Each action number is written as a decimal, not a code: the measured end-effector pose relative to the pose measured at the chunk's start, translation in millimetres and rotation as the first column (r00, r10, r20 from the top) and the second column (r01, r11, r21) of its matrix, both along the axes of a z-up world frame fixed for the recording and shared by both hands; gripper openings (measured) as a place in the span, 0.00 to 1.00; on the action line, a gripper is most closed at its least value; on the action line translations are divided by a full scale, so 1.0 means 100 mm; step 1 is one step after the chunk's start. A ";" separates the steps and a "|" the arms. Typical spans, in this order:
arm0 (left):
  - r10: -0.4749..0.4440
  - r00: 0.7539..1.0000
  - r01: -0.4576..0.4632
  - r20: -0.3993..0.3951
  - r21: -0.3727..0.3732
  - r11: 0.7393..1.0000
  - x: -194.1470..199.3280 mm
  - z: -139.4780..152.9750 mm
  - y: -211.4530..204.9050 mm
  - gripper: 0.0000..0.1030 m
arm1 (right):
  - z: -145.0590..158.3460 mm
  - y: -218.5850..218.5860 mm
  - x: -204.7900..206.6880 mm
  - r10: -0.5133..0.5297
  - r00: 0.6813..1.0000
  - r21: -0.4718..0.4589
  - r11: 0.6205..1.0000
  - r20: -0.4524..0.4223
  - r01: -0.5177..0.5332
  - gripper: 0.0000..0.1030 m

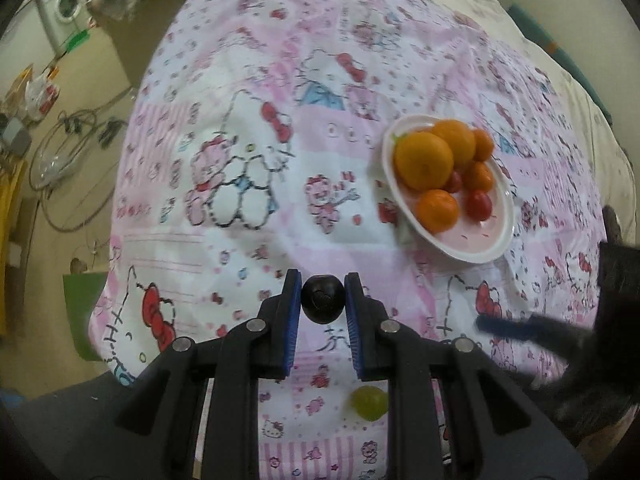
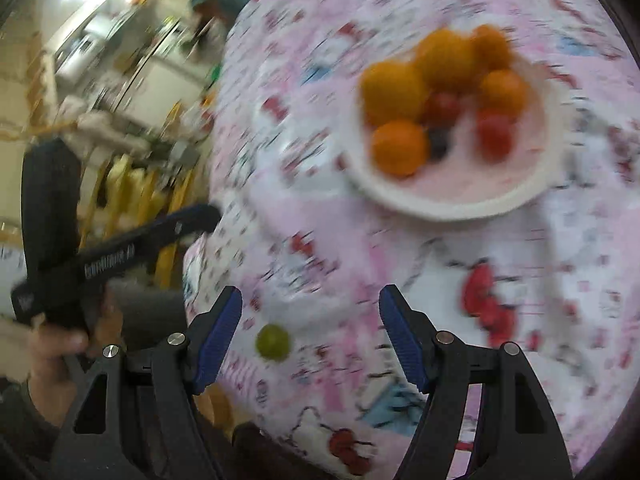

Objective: Organize fruits
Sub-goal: 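Grasp the dark grape with the left tool while the right tool grasps the green grape, then carry both grapes onto the white plate and open both tools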

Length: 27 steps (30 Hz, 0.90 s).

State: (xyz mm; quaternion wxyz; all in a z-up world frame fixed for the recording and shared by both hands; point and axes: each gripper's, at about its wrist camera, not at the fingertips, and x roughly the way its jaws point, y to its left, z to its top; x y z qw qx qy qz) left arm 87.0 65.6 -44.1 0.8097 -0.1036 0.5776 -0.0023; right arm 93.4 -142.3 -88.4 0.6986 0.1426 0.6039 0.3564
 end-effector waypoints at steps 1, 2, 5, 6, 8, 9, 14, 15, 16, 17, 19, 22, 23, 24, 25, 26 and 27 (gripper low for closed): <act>0.008 1.000 -0.008 0.000 -0.004 1.000 -0.01 -0.01 0.03 0.18 | -0.02 0.11 -0.04 0.043 0.999 -0.009 0.999 0.006 -0.043 0.72; 0.014 1.000 -0.014 -0.002 -0.009 1.000 -0.02 -0.02 0.06 0.18 | -0.04 0.21 -0.10 0.087 0.996 -0.024 0.996 0.018 -0.087 0.72; 0.024 1.000 -0.024 -0.009 -0.017 1.000 -0.03 -0.05 0.11 0.18 | -0.10 0.45 -0.26 0.186 0.982 -0.056 0.981 0.041 -0.184 0.70; 0.027 1.000 -0.028 -0.011 -0.019 0.999 -0.03 -0.06 0.13 0.18 | -0.14 0.53 -0.32 0.215 0.975 -0.074 0.975 0.046 -0.212 0.67; 0.030 0.999 -0.031 -0.014 -0.021 0.999 -0.02 -0.06 0.14 0.18 | -0.20 0.66 -0.41 0.267 0.962 -0.125 0.958 0.064 -0.257 0.59; 0.031 0.999 -0.031 -0.015 -0.023 0.999 -0.02 -0.06 0.13 0.18 | -0.23 0.70 -0.45 0.285 0.956 -0.144 0.951 0.072 -0.273 0.54; 0.015 1.000 -0.016 -0.011 -0.019 1.000 -0.01 -0.06 0.08 0.18 | -0.32 0.77 -0.54 0.299 0.949 -0.192 0.941 0.097 -0.277 0.39; 0.013 1.000 -0.014 -0.009 -0.015 1.000 -0.01 -0.06 0.06 0.18 | -0.32 0.78 -0.54 0.301 0.948 -0.201 0.940 0.102 -0.277 0.34; 0.011 1.000 -0.011 -0.008 -0.011 1.000 -0.01 -0.05 0.05 0.18 | -0.31 0.78 -0.55 0.303 0.947 -0.201 0.939 0.106 -0.278 0.31; 0.011 1.000 -0.011 -0.008 -0.008 1.000 -0.01 -0.06 0.04 0.18 | -0.31 0.77 -0.55 0.303 0.948 -0.189 0.941 0.099 -0.281 0.29; 0.015 1.000 -0.016 -0.012 -0.007 1.000 0.00 -0.07 0.04 0.18 | -0.29 0.77 -0.56 0.296 0.949 -0.186 0.944 0.104 -0.274 0.29; 0.026 0.999 -0.026 -0.020 -0.010 1.000 0.02 -0.09 0.03 0.18 | -0.25 0.69 -0.51 0.274 0.957 -0.162 0.953 0.094 -0.256 0.28; 0.027 0.999 -0.027 -0.022 -0.012 1.000 0.03 -0.09 0.02 0.18 | -0.23 0.62 -0.48 0.255 0.963 -0.150 0.959 0.092 -0.240 0.28; 0.026 0.999 -0.026 -0.023 -0.014 1.000 0.05 -0.09 0.00 0.18 | -0.20 0.54 -0.44 0.240 0.967 -0.141 0.964 0.090 -0.226 0.28; 0.024 0.999 -0.024 -0.022 -0.015 1.000 0.05 -0.09 -0.02 0.18 | -0.17 0.45 -0.40 0.213 0.973 -0.128 0.971 0.087 -0.201 0.28; 0.016 1.000 -0.016 -0.018 -0.014 1.000 0.07 -0.08 -0.06 0.18 | -0.14 0.37 -0.36 0.182 0.980 -0.114 0.979 0.086 -0.172 0.28; 0.007 1.000 -0.007 -0.013 -0.011 1.000 0.09 -0.07 -0.11 0.18 | -0.10 0.28 -0.32 0.150 0.985 -0.101 0.985 0.088 -0.141 0.28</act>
